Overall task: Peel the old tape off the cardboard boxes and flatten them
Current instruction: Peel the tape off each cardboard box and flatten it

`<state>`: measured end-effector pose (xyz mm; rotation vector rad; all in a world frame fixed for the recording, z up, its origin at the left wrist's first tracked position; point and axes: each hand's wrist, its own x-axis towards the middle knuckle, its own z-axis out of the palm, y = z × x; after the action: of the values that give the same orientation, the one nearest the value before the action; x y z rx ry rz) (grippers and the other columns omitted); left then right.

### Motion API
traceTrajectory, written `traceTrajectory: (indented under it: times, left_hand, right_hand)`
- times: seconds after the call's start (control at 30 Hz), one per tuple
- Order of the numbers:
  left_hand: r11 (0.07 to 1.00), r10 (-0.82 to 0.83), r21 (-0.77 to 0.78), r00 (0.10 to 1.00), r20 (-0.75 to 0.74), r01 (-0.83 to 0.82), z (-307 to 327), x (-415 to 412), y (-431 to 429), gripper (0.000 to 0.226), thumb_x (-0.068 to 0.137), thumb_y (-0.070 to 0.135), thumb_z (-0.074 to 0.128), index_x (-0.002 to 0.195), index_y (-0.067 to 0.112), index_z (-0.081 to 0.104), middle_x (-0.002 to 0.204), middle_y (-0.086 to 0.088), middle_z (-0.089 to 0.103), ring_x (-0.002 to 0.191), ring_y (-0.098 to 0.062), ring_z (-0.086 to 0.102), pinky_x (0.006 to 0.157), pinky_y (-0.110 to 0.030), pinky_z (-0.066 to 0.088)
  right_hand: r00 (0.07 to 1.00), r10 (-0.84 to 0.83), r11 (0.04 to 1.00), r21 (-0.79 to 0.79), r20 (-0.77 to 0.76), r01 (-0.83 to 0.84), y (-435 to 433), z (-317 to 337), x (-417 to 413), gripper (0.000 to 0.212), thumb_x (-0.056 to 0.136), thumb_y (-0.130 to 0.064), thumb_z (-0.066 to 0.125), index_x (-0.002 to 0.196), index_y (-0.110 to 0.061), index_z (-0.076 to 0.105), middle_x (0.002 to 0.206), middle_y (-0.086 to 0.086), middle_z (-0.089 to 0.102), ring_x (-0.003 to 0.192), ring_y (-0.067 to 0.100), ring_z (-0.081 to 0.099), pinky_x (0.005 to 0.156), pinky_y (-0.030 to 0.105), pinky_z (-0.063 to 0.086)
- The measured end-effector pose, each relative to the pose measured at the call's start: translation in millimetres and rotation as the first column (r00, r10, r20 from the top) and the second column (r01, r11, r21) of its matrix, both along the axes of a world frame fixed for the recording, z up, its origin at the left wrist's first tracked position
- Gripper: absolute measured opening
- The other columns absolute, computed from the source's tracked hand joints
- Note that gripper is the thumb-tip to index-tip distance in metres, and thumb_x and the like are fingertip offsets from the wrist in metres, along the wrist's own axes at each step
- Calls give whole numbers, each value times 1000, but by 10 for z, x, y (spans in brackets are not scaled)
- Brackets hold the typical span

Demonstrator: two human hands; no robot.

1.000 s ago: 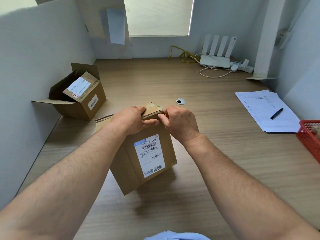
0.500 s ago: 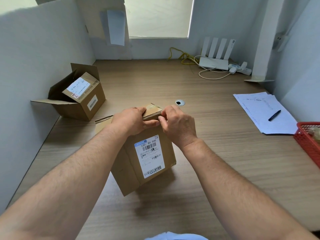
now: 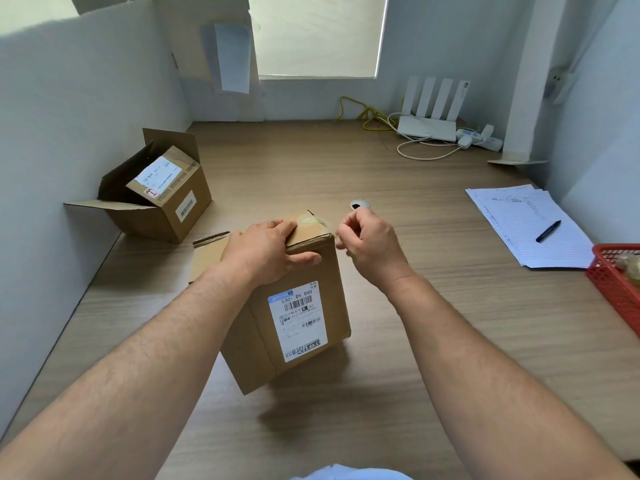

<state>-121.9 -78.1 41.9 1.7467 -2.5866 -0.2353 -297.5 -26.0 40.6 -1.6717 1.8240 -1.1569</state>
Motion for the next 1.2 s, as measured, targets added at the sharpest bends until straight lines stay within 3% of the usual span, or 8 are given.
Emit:
traceTrajectory:
  times: [0.13, 0.3, 0.43, 0.57, 0.87, 1.0, 1.13, 1.2]
  left_hand:
    - [1000, -9, -28, 1000, 12, 9, -34, 16, 24, 93, 69, 88, 35, 145, 34, 32, 148, 6, 40, 131, -22, 42, 100, -40, 37]
    - [1000, -8, -23, 1000, 6, 8, -19, -8, 15, 95, 67, 89, 33, 144, 34, 32, 147, 6, 41, 129, -22, 43, 98, -40, 38]
    - [999, -21, -32, 1000, 6, 21, -35, 28, 94, 108, 55, 93, 20, 146, 34, 31, 150, 7, 37, 134, -20, 37, 106, -41, 32]
    - [998, -29, -56, 1000, 6, 29, -45, 35, 156, 112, 52, 93, 17, 147, 34, 29, 153, 5, 33, 139, -20, 32, 111, -43, 26]
    - [996, -56, -64, 998, 6, 57, -55, 61, 310, 113, 52, 93, 14, 149, 36, 23, 157, 8, 24, 144, -17, 20, 114, -41, 18]
    - [989, -120, -79, 992, 34, 122, -110, 97, 511, 111, 54, 93, 11, 150, 39, 16, 159, 10, 16, 147, -14, 9, 117, -41, 8]
    - [991, -106, -79, 994, -18, 104, -137, 105, 665, 109, 58, 96, -1, 150, 40, 17, 160, 12, 12, 147, -12, 2, 119, -41, 0]
    - [993, -89, -76, 995, -34, 86, -135, 91, 695, 105, 61, 93, -5, 150, 41, 16, 160, 13, 11, 147, -10, 1, 119, -42, -1]
  right_hand:
    - [935, 72, 993, 64, 346, -100, 124, -129, -58, 13, 96, -20, 52, 86, -17, 60, 81, -4, 66, 73, 12, 67, 68, 37, 56]
    - [972, 71, 997, 19, 223, -78, 187, -226, -57, 4, 87, -21, 67, 88, -20, 63, 81, -5, 64, 82, 17, 64, 77, 38, 56]
    - [942, 41, 999, -2, 332, -43, 155, -139, -86, 9, 89, -10, 62, 81, -10, 60, 74, 4, 66, 73, 15, 65, 69, 36, 57]
    - [915, 149, 981, 59, 374, -184, 136, -59, -125, 7, 86, -7, 65, 90, -12, 61, 80, -1, 64, 74, 12, 62, 66, 34, 54]
    - [853, 226, 947, 98, 471, -305, 173, 3, -233, 18, 87, 5, 58, 77, -10, 56, 75, 8, 62, 63, 9, 62, 67, 28, 53]
    - [804, 164, 958, 101, 571, -268, 166, 24, -298, 17, 90, 3, 55, 81, -11, 56, 81, 14, 64, 67, 15, 64, 62, 28, 52]
    - [877, 79, 978, 133, 473, -160, 93, 51, -238, 20, 84, 2, 57, 76, -15, 63, 70, 2, 60, 63, 11, 53, 54, 24, 45]
    - [837, -2, 980, 168, 547, -107, 64, 57, -229, 21, 79, 5, 54, 73, -13, 65, 63, -1, 57, 56, 11, 45, 49, 23, 38]
